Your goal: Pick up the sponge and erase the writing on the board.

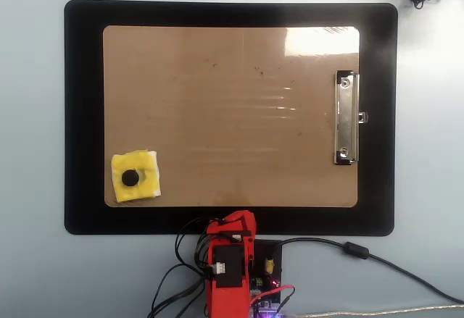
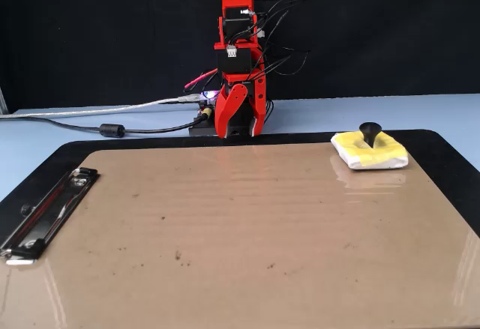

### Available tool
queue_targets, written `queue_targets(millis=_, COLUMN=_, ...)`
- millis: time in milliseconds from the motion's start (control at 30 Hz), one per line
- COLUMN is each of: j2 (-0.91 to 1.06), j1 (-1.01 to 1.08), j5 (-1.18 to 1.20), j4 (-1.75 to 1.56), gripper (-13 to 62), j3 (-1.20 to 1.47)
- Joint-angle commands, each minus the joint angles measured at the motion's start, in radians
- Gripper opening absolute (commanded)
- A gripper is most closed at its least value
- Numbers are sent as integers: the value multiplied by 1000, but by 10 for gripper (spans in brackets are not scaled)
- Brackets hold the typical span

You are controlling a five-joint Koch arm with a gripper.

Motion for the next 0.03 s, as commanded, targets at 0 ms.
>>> queue_targets(millis=0, j2=44, j1=-9, j5=-14, j4=6, gripper=341, j3=-6)
